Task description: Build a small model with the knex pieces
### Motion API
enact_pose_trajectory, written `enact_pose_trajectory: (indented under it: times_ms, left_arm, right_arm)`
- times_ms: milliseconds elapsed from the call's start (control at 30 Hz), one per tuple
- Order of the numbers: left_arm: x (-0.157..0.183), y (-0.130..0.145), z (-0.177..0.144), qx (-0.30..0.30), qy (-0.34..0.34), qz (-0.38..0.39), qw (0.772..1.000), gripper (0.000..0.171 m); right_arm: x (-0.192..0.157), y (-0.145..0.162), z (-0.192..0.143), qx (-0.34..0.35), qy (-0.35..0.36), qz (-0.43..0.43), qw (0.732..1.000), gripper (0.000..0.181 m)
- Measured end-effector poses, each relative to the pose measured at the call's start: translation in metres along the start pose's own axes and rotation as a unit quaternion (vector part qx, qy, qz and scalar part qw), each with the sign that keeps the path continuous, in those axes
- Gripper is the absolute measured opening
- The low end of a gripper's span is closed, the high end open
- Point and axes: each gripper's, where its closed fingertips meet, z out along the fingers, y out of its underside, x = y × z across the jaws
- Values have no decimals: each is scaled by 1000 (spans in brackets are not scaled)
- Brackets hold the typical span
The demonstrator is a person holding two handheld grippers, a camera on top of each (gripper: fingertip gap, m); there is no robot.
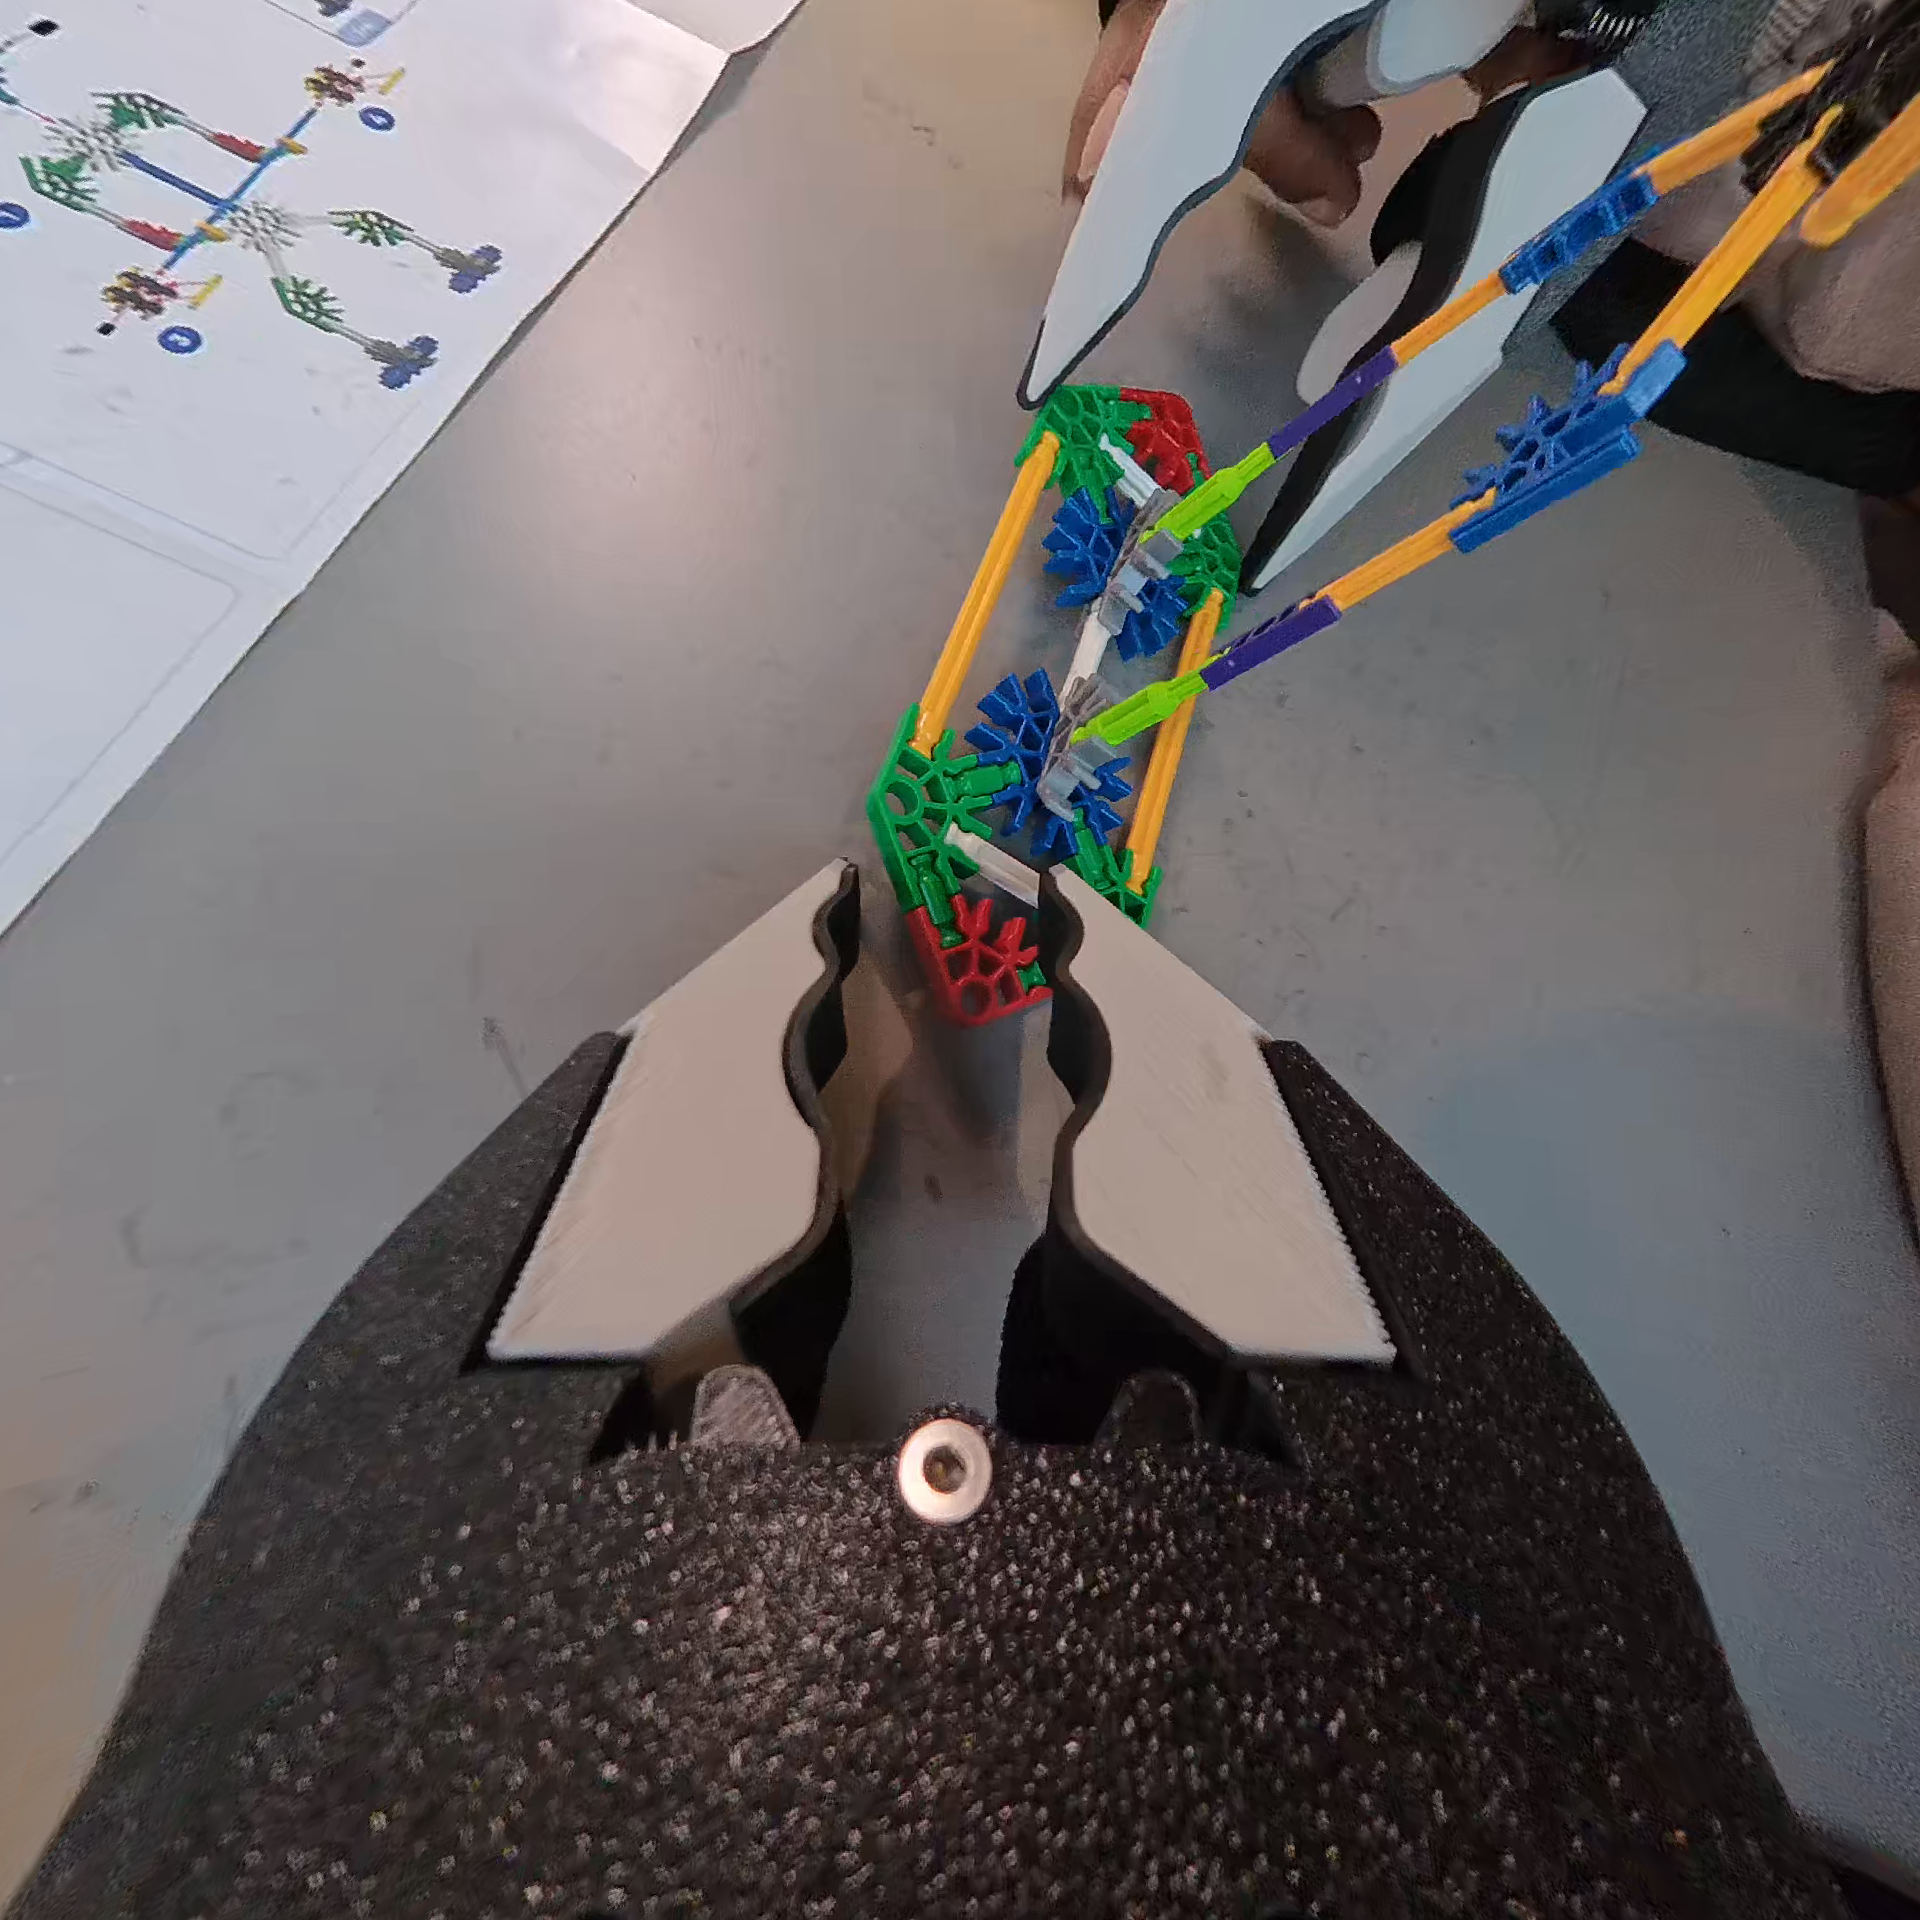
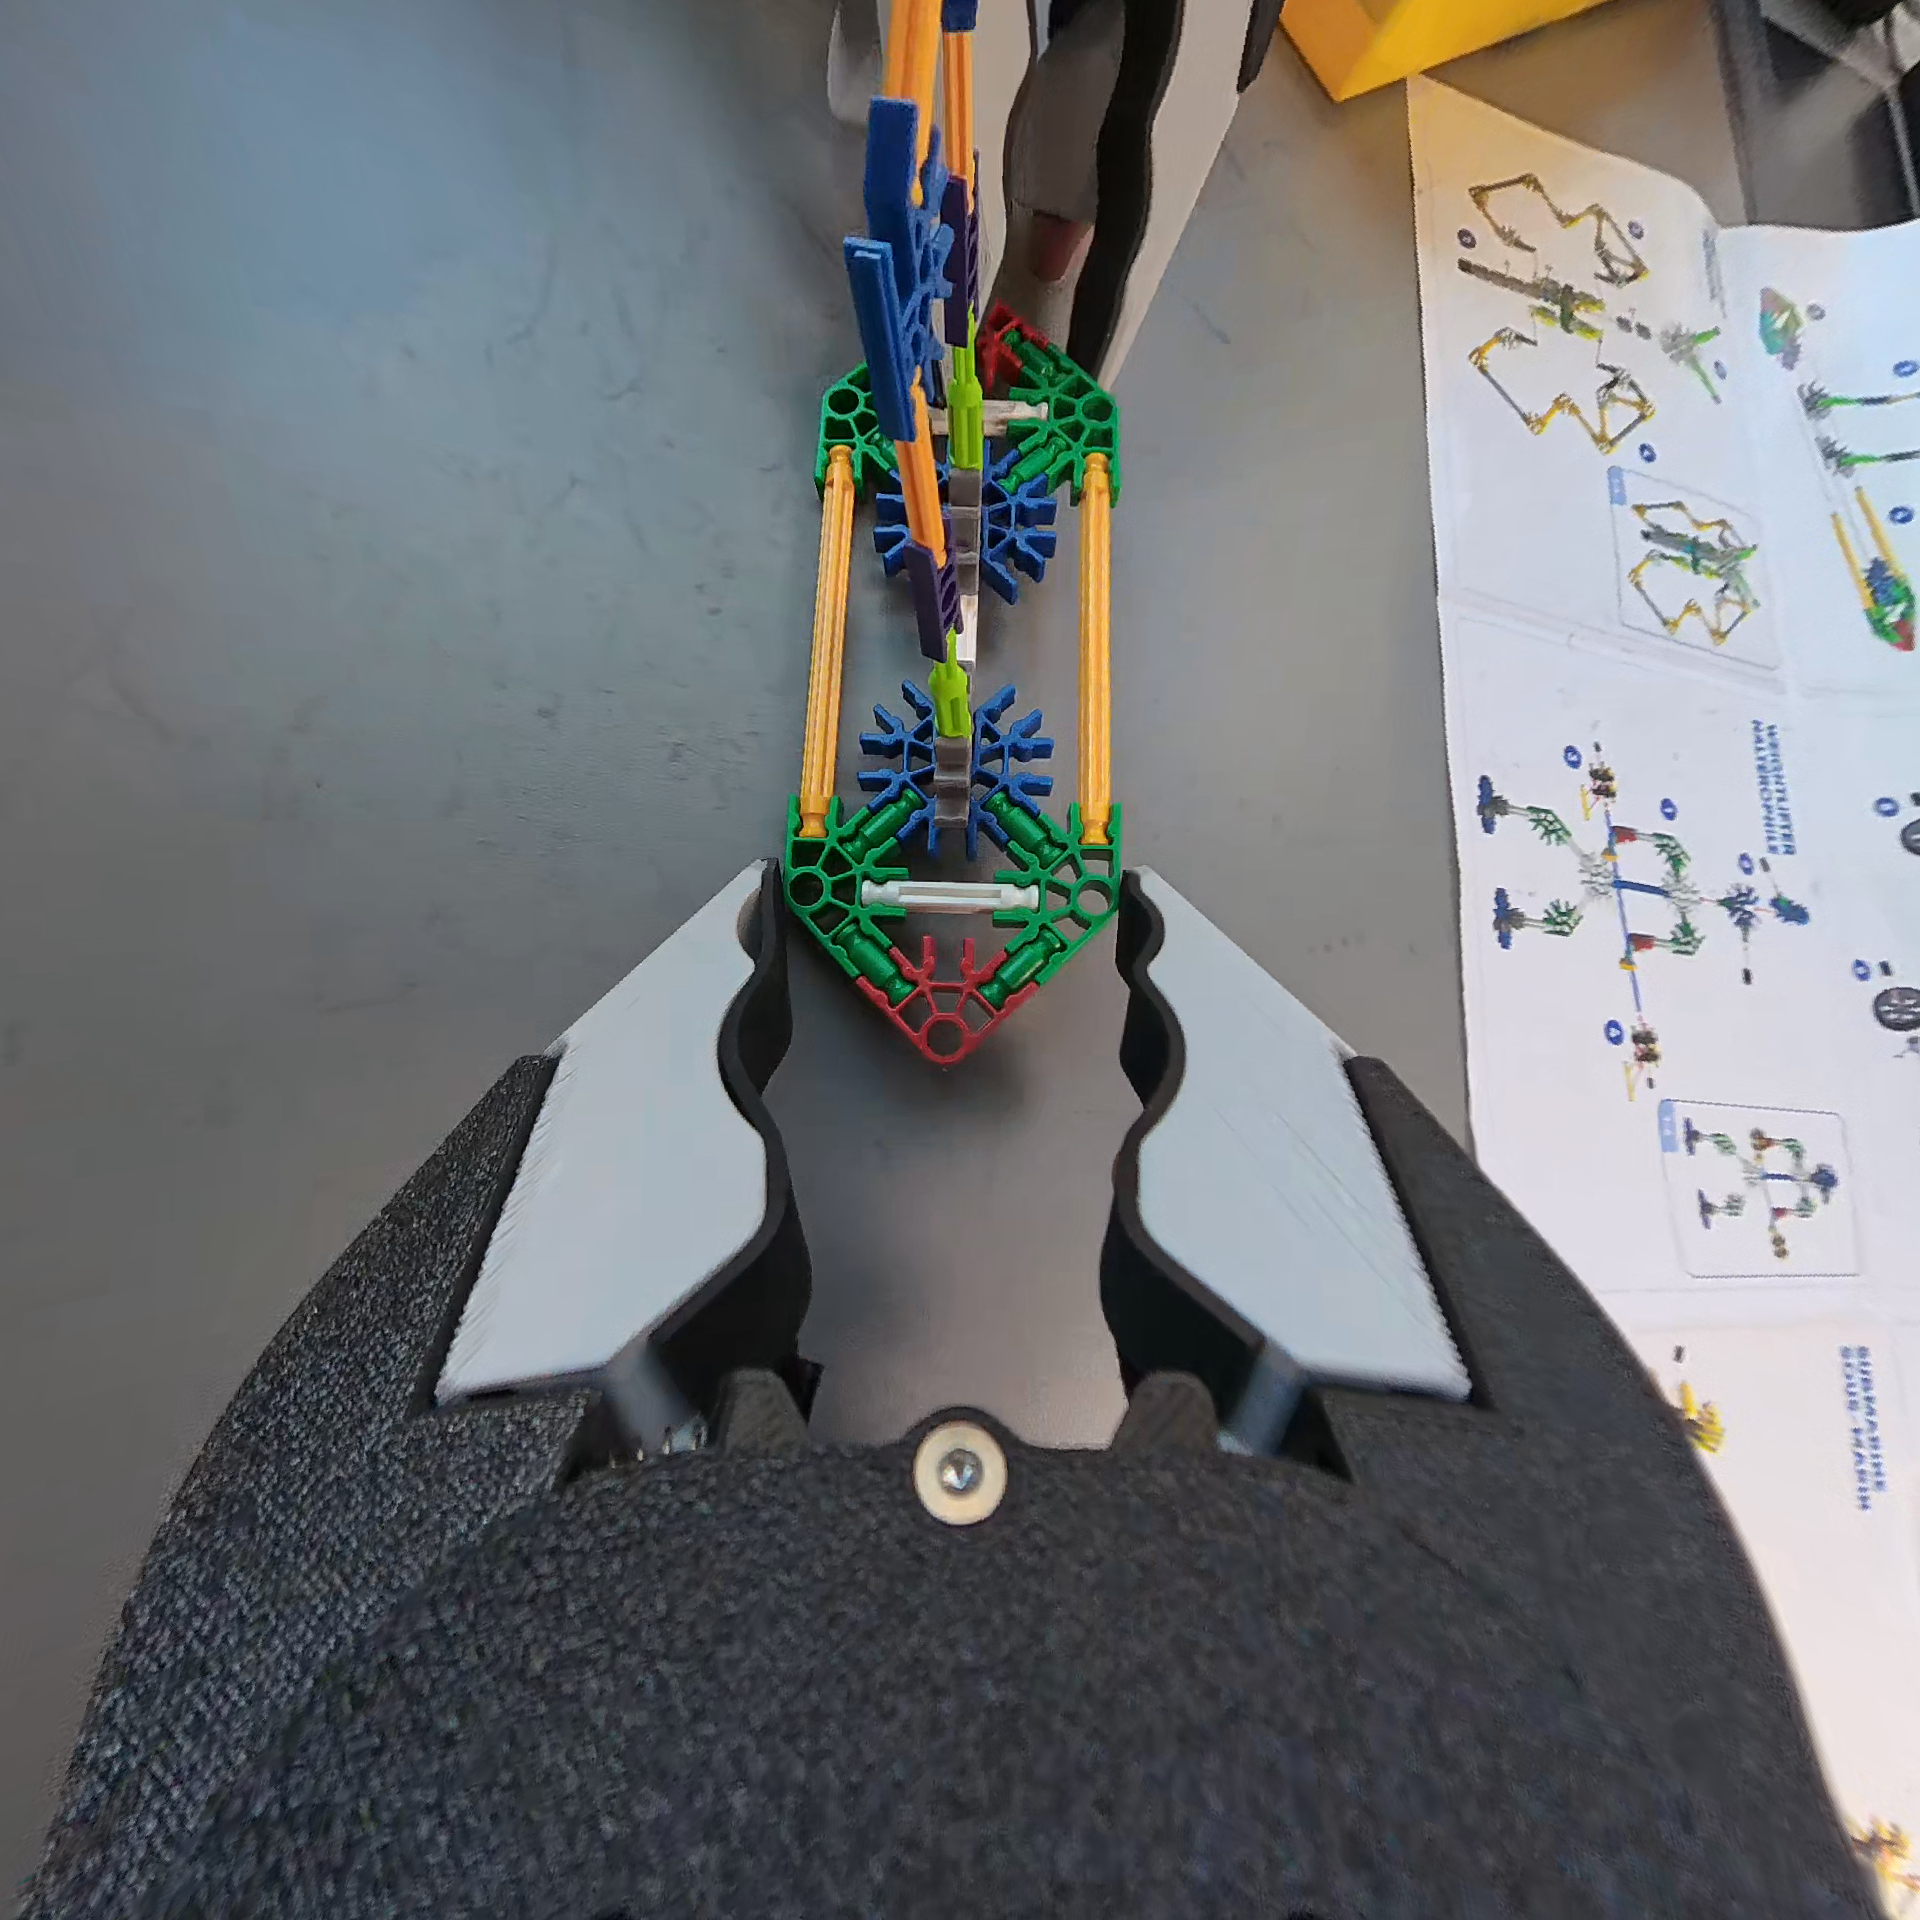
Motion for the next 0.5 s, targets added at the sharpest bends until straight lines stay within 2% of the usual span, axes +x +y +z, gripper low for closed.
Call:
enact_pose_trajectory:
  times_ms: [167, 333, 467, 500]
  left_arm:
    - [3, -7, 0, 18, 22, -37, 999, 22]
    - [16, -31, -12, 91, 93, -96, 987, 13]
    - [17, -34, -8, 91, 74, -76, 990, 11]
    - [18, -37, -10, 97, 71, -68, 990, 10]
  right_arm:
    - [5, 1, -3, -2, 32, -49, 998, 63]
    - [14, -5, -2, -2, 81, -96, 992, 63]
    - [20, -8, -2, -10, 121, -136, 983, 61]
    - [24, -12, -7, 2, 132, -131, 983, 49]
